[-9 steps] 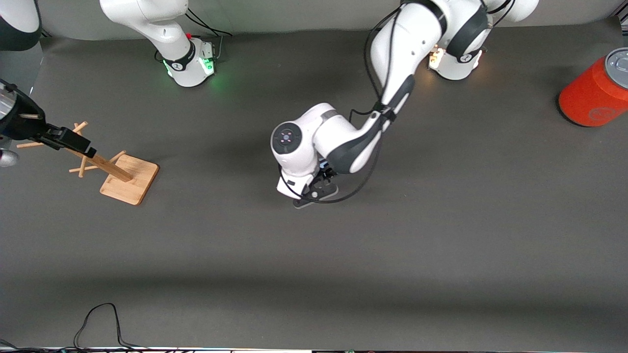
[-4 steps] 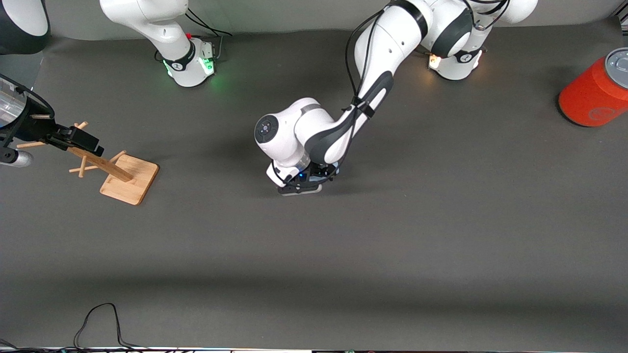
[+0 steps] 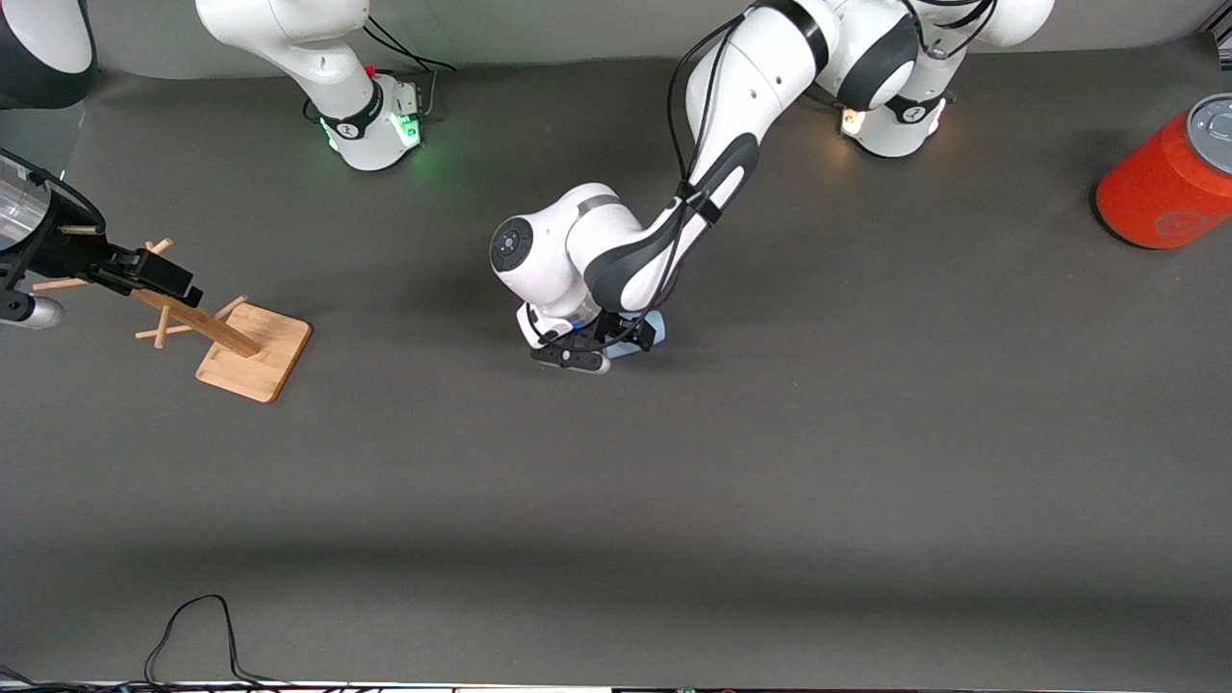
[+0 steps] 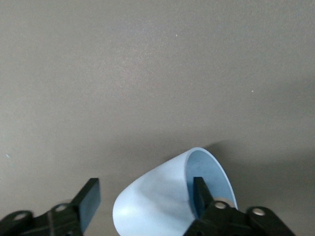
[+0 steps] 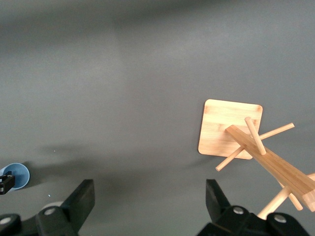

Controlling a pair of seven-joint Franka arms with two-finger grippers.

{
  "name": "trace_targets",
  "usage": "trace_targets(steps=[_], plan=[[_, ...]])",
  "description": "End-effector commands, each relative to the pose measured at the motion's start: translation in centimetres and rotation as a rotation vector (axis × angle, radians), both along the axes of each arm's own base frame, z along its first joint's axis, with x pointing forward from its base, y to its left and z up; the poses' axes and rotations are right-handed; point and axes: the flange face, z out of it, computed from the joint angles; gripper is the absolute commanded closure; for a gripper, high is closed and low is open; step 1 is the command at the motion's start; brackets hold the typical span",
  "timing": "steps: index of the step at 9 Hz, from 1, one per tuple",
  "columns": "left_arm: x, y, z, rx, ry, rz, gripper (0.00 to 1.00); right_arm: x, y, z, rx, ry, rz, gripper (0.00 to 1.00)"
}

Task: Rotate and upright cup with both arms
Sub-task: 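Grasp the lying cup by its rim with the left gripper, then rotate the cup with the left gripper until its opening faces up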

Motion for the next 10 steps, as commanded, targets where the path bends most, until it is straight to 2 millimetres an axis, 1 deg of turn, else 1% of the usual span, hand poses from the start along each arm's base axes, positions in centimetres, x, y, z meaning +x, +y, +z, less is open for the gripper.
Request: trace_targets(steps=[1, 2, 3, 4, 5, 6, 7, 8, 9, 10], plan=[[0.3, 0.2, -0.6, 0.044, 0.007, -0.091, 0.82, -0.7, -0.2, 0.5, 0.022, -0.012, 0.022, 0.0], [0.2, 0.3, -0.8, 0.049, 0.024, -0.124, 1.0, -0.8, -0.3, 0.6, 0.015, -0.011, 0.023, 0.0], [0.1, 0.4, -0.9, 0.059, 0.041, -0.146, 1.0, -0.7, -0.4, 0.6, 0.009, -0.017, 0.024, 0.0], [0.4, 0.7, -0.7, 0.064, 0.063, -0.19, 1.0, -0.4, -0.9, 0.1, 0.009, -0.016, 0.012, 0.0], [1.2, 1.3, 0.0, 0.067, 0.08, -0.212, 1.0, -0.3, -0.9, 0.0, 0.007, -0.016, 0.013, 0.0], [2.3, 2.3, 1.1, 0.069, 0.097, -0.22, 1.0, -0.3, -1.0, 0.0, 0.004, -0.016, 0.013, 0.0], [3.0, 2.9, 2.1, 0.068, 0.109, -0.227, 1.0, -0.3, -1.1, 0.3, -0.01, -0.023, 0.015, 0.0], [4.3, 3.6, 4.4, 0.037, 0.088, -0.198, 1.0, -0.6, -1.1, 0.8, -0.012, -0.03, 0.017, 0.0], [6.3, 4.8, 7.2, 0.0, 0.058, -0.164, 1.0, -0.5, -1.1, 0.7, -0.017, -0.028, 0.018, 0.0], [8.5, 6.7, 10.6, -0.07, 0.035, -0.106, 1.0, -0.2, -1.3, 0.4, -0.018, -0.027, 0.014, 0.0]])
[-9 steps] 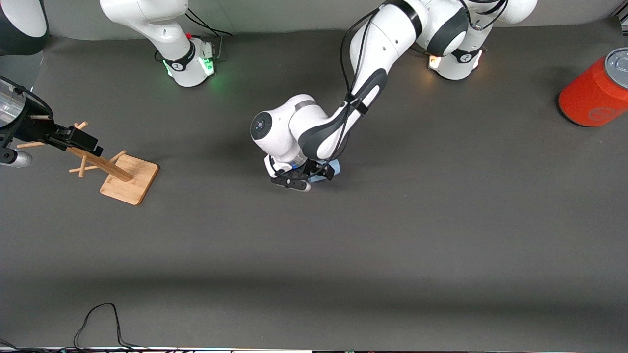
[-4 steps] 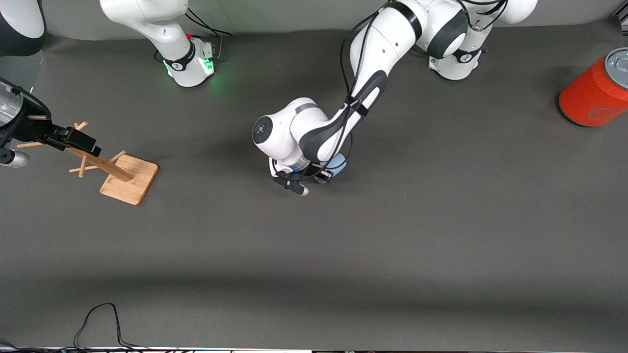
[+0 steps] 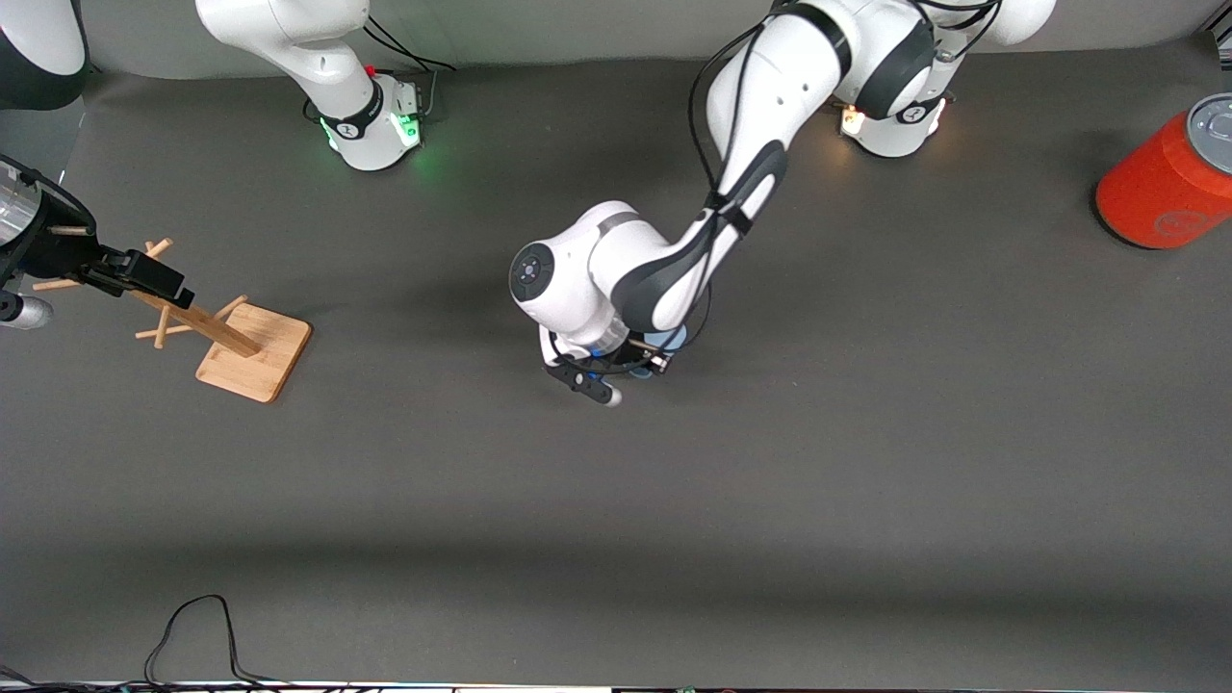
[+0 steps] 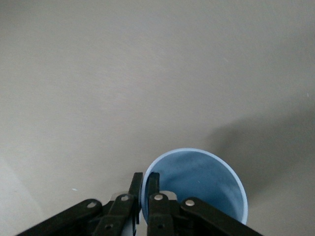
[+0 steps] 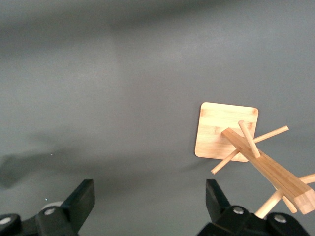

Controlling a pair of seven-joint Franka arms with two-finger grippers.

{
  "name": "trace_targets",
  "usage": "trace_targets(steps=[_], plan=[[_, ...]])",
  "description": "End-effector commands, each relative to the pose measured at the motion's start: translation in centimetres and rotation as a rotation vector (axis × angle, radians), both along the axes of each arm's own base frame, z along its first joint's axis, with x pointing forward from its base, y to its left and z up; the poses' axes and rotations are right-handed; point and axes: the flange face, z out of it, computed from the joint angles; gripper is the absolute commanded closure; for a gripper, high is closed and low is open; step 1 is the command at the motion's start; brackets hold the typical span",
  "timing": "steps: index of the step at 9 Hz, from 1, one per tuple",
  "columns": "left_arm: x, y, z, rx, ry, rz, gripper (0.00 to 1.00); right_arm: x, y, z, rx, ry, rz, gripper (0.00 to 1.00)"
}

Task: Rotate and upright cup with both arms
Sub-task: 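Rotate the cup with the left gripper until its opening faces up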

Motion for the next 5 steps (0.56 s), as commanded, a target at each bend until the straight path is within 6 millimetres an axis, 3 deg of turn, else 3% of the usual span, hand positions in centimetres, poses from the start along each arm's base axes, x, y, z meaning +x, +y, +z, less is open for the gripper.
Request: trace_targets(steps=[1, 2, 3, 4, 5], plan=[[3.7, 3.9, 6.6, -0.127, 0.002, 0.125, 1.0, -0.2, -0.3, 0.3, -0.011, -0.017, 0.022, 0.0], [4.8, 5.0, 10.5, -0.238, -0.026, 0.205, 1.0, 0.5, 0.0, -0.1, -0.014, -0.039, 0.018, 0.0], [6.1, 6.9, 12.0, -0.303, -0.021, 0.274, 1.0, 0.8, 0.3, -0.5, -0.015, -0.04, 0.017, 0.0], [6.5, 8.3, 12.7, -0.347, -0.041, 0.3, 1.0, 0.8, 0.1, -0.3, -0.015, -0.044, 0.022, 0.0], [5.6, 9.7, 12.5, -0.418, -0.062, 0.315, 1.0, 0.5, 0.2, 0.0, -0.014, -0.047, 0.025, 0.0]])
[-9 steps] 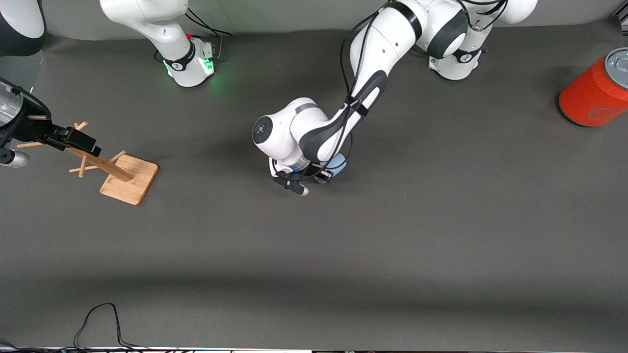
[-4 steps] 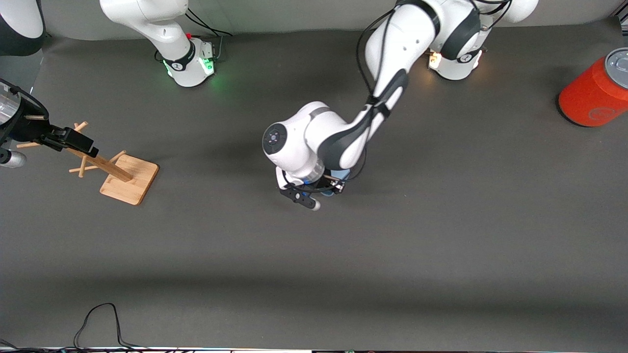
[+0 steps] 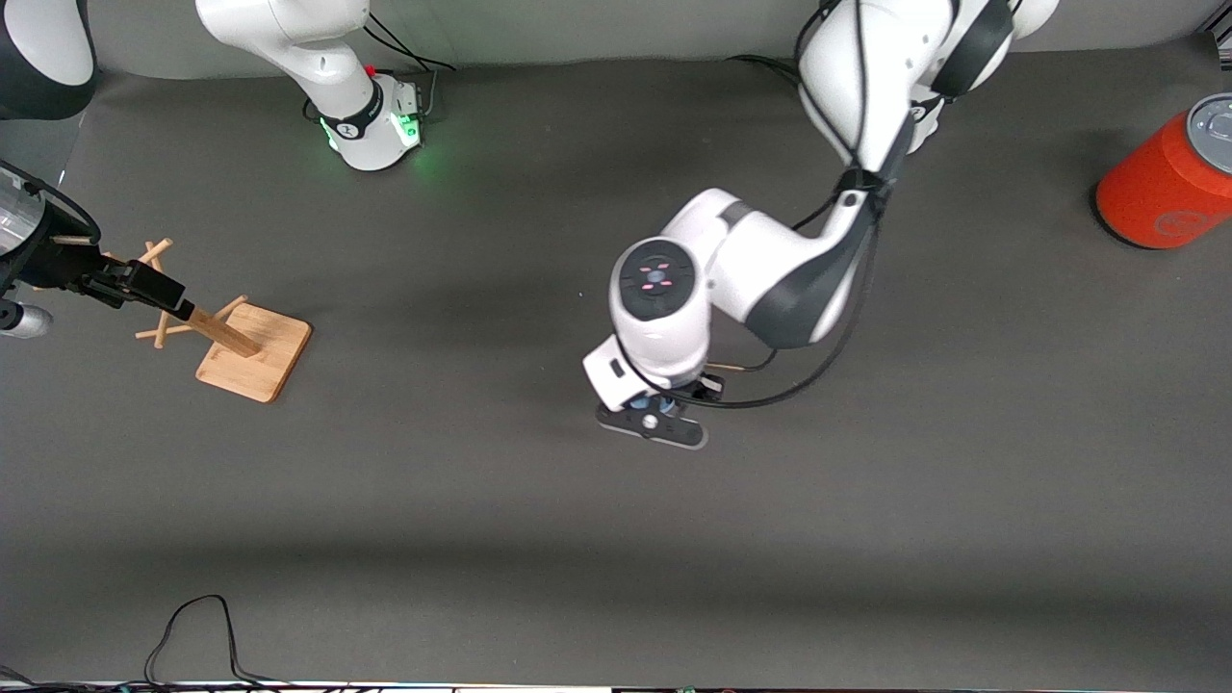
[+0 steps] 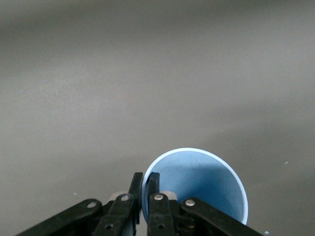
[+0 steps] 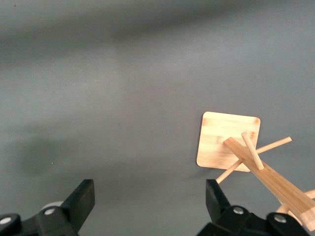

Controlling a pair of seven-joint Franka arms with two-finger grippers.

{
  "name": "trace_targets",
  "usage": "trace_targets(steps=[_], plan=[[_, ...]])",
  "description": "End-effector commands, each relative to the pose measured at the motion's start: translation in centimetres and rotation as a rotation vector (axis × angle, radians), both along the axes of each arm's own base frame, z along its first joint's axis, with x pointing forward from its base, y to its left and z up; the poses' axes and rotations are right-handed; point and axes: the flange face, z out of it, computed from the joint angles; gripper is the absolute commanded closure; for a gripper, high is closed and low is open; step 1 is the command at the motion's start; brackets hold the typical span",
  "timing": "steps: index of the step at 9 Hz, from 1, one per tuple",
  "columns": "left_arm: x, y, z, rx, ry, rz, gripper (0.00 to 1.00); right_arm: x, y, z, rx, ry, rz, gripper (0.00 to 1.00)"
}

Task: Rotate and upright cup with both arms
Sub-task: 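Rotate the cup with the left gripper until its opening faces up, then set the upright cup on the table holding its rim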

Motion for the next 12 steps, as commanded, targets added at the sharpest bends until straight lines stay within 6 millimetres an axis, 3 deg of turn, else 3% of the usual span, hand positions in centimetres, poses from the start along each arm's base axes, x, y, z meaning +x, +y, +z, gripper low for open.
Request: trace_targets(steps=[1, 4, 6, 7, 10, 12], plan=[[-3.5, 4.2, -1.8, -0.11, -0.079, 0.06, 1.0, -0.5, 0.0, 0.7, -0.01, -0.014, 0.025, 0.0], [-8.5, 6.9, -7.5, -0.253, -0.267, 0.052, 1.0, -0.7, -0.4, 0.8, -0.006, -0.009, 0.016, 0.0], [-11.3, 7.4, -11.6, -0.338, -0.36, 0.03, 1.0, -0.8, -0.3, 0.8, -0.006, -0.009, 0.013, 0.0], [-12.7, 7.7, -13.0, -0.367, -0.392, 0.018, 1.0, -0.9, 0.0, 0.8, -0.005, -0.009, 0.014, 0.0], [-15.8, 6.5, -15.6, -0.395, -0.411, -0.025, 1.0, -3.1, 0.5, 5.2, 0.001, -0.092, 0.026, 0.0], [-16.6, 6.3, -17.3, -0.342, -0.445, -0.063, 1.0, -3.9, 0.8, 4.8, 0.002, -0.072, 0.044, 0.0]])
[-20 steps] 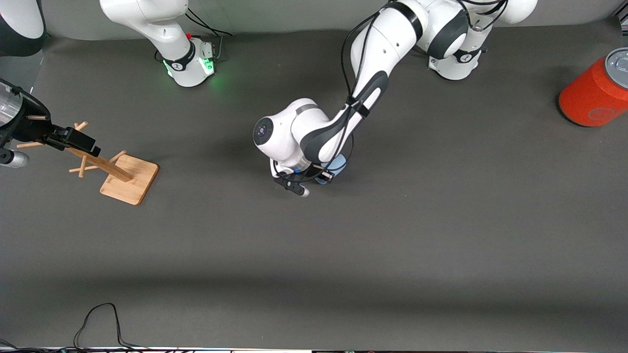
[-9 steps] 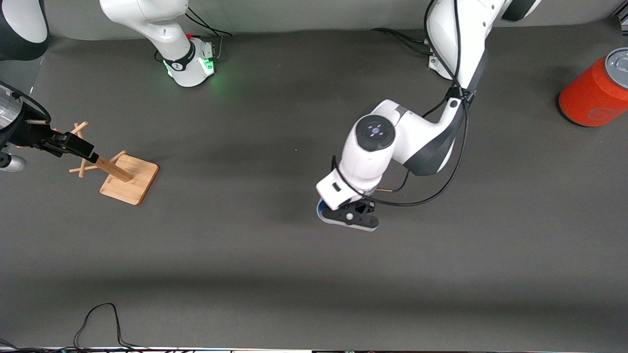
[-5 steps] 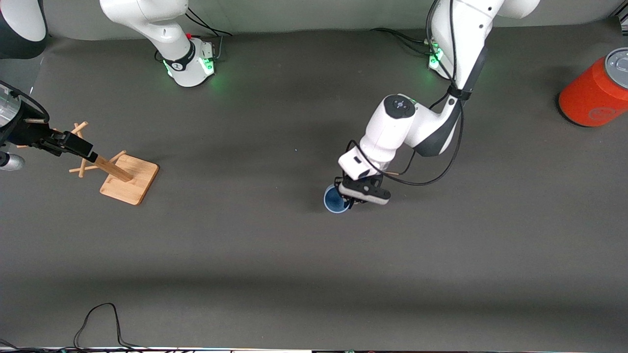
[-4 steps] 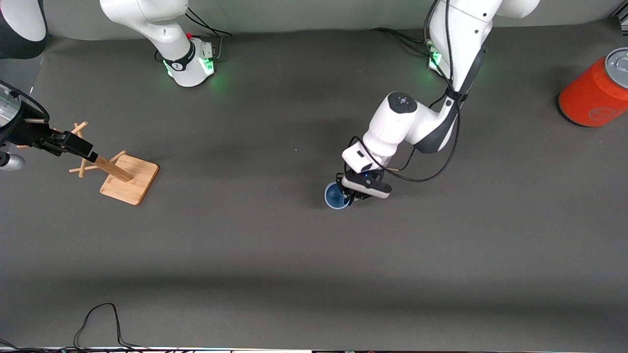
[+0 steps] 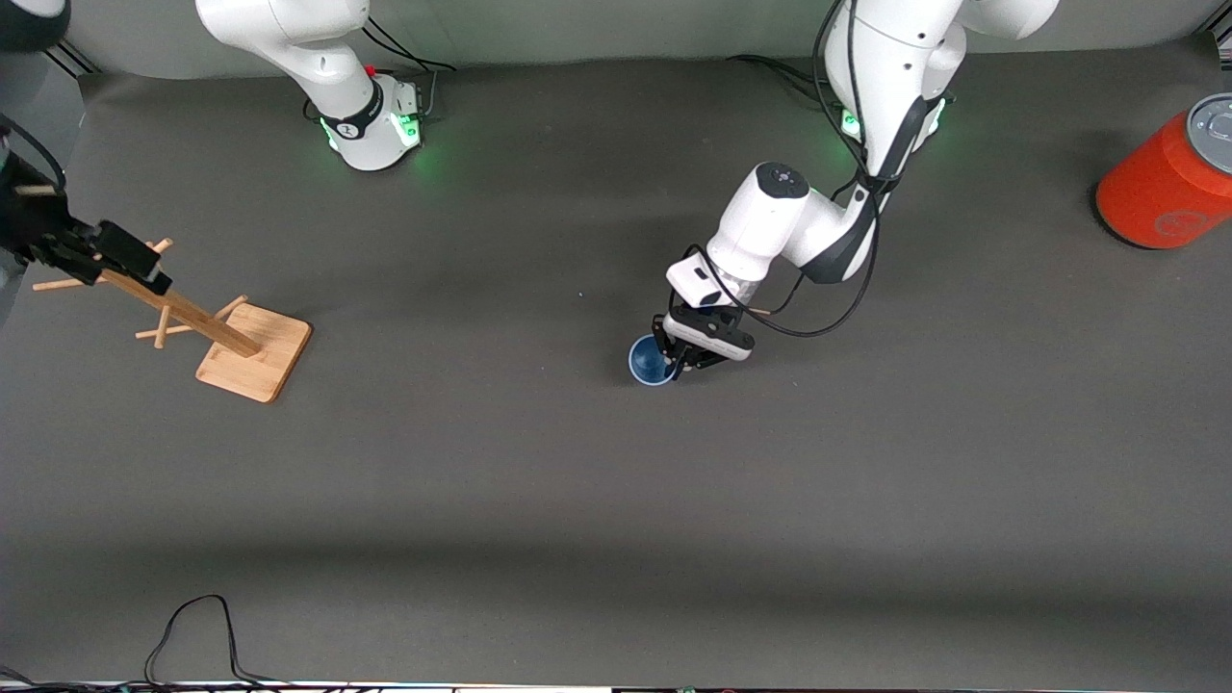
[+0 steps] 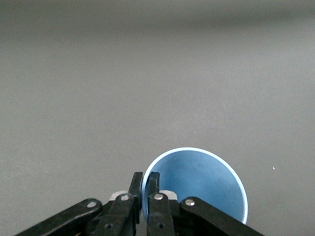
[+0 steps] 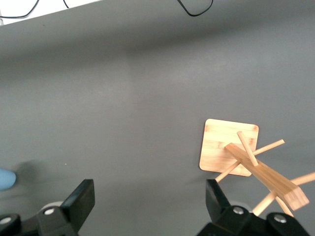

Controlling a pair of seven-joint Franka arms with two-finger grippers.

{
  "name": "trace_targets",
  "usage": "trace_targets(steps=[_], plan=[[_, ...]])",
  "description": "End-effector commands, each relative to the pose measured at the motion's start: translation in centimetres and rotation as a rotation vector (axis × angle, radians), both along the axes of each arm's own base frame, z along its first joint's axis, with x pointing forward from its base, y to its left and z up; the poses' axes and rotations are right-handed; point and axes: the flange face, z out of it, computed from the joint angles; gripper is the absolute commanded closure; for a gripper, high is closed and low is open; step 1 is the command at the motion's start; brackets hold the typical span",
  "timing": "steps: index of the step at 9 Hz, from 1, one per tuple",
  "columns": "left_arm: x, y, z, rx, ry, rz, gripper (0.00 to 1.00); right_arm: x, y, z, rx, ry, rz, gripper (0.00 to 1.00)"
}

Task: Rotate and upright cup with both arms
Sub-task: 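Set the upright cup on the table holding its rim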

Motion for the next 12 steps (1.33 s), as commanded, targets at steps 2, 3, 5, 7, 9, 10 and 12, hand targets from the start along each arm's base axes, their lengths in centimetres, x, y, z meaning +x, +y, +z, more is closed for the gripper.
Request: trace_targets(steps=[2, 3, 5, 7, 9, 10, 12], plan=[[-1.6, -1.0, -1.5, 0.034, -0.037, 0.006, 0.64, -0.4, 1.6, -1.6, -0.017, 0.043, 0.075, 0.0], [-1.6, -1.0, -1.5, 0.032, -0.034, 0.011, 0.2, 0.9, 2.0, -3.1, -0.024, 0.068, 0.101, 0.0], [-1.7, -1.1, -1.1, 0.027, -0.033, 0.013, 0.0, 4.0, 1.5, -4.5, -0.034, 0.087, 0.129, 0.0], [-1.4, -1.3, 0.7, 0.054, 0.009, 0.019, 0.0, 5.7, 1.4, -5.4, -0.041, 0.094, 0.15, 0.0], [1.1, -2.7, 5.9, 0.147, 0.137, 0.038, 0.0, 6.1, 0.8, -6.1, -0.035, 0.106, 0.168, 0.0], [2.4, -3.6, 8.6, 0.184, 0.181, 0.04, 0.0, 6.1, 0.6, -6.1, -0.034, 0.107, 0.164, 0.0], [6.3, -1.4, 12.8, 0.258, 0.26, 0.07, 0.0, 6.1, 0.7, -6.1, -0.036, 0.108, 0.159, 0.0]])
